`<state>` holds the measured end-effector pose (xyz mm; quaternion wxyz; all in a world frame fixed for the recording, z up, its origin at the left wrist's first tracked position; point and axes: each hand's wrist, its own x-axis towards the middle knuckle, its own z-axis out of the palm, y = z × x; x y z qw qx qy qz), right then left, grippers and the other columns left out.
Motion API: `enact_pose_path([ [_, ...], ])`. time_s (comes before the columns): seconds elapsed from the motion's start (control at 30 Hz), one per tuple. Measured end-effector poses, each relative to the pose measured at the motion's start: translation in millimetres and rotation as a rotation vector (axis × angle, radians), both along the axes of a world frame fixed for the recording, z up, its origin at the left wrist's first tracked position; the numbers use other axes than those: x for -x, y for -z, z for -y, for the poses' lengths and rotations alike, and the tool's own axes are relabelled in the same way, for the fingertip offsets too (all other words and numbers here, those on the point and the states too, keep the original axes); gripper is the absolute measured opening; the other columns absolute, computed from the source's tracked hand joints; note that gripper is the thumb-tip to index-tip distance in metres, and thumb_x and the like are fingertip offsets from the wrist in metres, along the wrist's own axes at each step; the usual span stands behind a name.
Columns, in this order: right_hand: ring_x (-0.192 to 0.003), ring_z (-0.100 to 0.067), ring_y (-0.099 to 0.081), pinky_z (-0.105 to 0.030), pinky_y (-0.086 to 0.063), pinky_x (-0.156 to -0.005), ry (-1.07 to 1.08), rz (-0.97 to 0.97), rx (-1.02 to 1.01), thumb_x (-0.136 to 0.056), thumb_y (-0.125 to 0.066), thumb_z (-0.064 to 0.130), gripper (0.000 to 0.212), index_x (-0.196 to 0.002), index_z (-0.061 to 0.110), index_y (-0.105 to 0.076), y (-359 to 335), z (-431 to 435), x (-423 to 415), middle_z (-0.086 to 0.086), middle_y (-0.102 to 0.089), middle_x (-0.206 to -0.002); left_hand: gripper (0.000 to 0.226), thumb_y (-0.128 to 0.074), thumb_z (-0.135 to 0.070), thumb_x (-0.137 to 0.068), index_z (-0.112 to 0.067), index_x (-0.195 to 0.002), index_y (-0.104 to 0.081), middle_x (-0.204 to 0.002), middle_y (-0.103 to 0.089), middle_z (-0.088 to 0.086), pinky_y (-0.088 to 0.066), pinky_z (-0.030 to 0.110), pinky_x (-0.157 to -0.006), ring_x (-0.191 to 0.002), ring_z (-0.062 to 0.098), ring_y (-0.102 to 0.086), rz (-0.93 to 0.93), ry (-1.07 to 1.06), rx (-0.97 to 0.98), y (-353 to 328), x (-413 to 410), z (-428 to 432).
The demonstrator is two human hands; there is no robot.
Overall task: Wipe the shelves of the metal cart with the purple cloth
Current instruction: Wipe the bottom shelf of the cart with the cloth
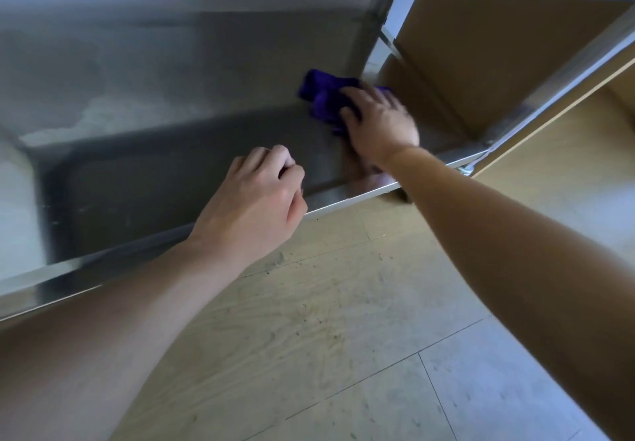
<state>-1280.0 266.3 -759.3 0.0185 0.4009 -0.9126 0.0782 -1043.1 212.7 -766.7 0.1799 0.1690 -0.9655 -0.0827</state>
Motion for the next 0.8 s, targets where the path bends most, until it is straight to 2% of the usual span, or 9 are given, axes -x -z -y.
enact_pose_path([
  [0.1, -0.146, -0.032, -0.02, -0.048, -0.018, -0.117, 0.289, 0.08, -0.012, -0.099, -0.033, 0.045, 0.048, -0.147, 0.042, -0.033, -4.1, -20.0, 39.2, 0.006, -0.027, -0.159, 0.034, -0.031, -0.021, -0.09, -0.01, -0.086, -0.063, -0.098, -0.053, 0.005, -0.043, 0.042, -0.08, -0.09, 0.027, -0.051, 0.005, -0.015, 0.019, 0.8, 0.7, -1.1],
  [0.2, -0.148, -0.036, -0.011, -0.052, -0.01, -0.118, 0.413, 0.174, -0.04, -0.099, -0.031, 0.041, 0.048, -0.147, 0.044, -0.03, -11.0, -3.6, 37.6, 0.005, -0.022, -0.16, 0.035, -0.03, -0.022, -0.091, -0.011, -0.088, -0.064, -0.098, -0.053, 0.005, -0.044, 0.041, -0.079, -0.089, 0.026, -0.05, 0.011, -0.009, 0.027, 0.8, 1.2, -0.8],
  [0.27, -0.148, -0.035, -0.011, -0.052, -0.011, -0.117, 0.33, 0.166, -0.041, -0.099, -0.033, 0.04, 0.047, -0.146, 0.045, -0.032, -13.1, 19.9, 17.6, 0.007, -0.021, -0.161, 0.039, -0.028, -0.024, -0.091, -0.011, -0.091, -0.065, -0.1, -0.053, 0.005, -0.046, 0.043, -0.08, -0.09, 0.026, -0.051, 0.019, -0.002, 0.022, 0.6, 0.8, -0.9],
  [0.4, -0.147, -0.031, -0.016, -0.051, -0.012, -0.119, -0.153, 0.092, -0.023, -0.1, -0.035, 0.043, 0.045, -0.145, 0.046, -0.035, -6.6, 65.5, -39.3, 0.01, -0.023, -0.16, 0.037, -0.03, -0.023, -0.09, -0.011, -0.089, -0.065, -0.099, -0.054, 0.005, -0.045, 0.043, -0.079, -0.089, 0.027, -0.052, 0.009, -0.017, 0.016, 0.4, -0.6, -2.2],
  [0.47, -0.148, -0.03, -0.017, -0.05, -0.011, -0.12, -0.288, 0.066, -0.012, -0.101, -0.035, 0.044, 0.044, -0.145, 0.045, -0.037, -1.3, 77.9, -58.3, 0.01, -0.024, -0.16, 0.036, -0.031, -0.023, -0.09, -0.011, -0.09, -0.065, -0.1, -0.054, 0.005, -0.044, 0.041, -0.08, -0.09, 0.025, -0.051, 0.023, -0.014, 0.023, 0.1, -1.0, -2.6],
  [0.6, -0.147, -0.027, -0.019, -0.048, -0.011, -0.12, -0.213, 0.036, 0.029, -0.102, -0.032, 0.047, 0.045, -0.146, 0.043, -0.035, 4.6, 75.0, -42.4, 0.01, -0.026, -0.16, 0.036, -0.032, -0.023, -0.09, -0.011, -0.092, -0.066, -0.101, -0.054, 0.004, -0.044, 0.04, -0.08, -0.091, 0.024, -0.051, 0.016, -0.014, 0.008, 0.6, -1.1, -2.1],
  [0.8, -0.142, -0.028, -0.027, -0.046, -0.025, -0.113, 0.065, 0.067, 0.052, -0.098, -0.035, 0.045, 0.045, -0.143, 0.045, -0.037, 0.2, 31.9, 46.6, 0.01, -0.034, -0.154, 0.034, -0.033, -0.021, -0.092, -0.011, -0.092, -0.066, -0.099, -0.053, 0.003, -0.046, 0.041, -0.082, -0.09, 0.022, -0.052, 0.009, -0.006, -0.003, 1.5, -0.7, -2.4],
])
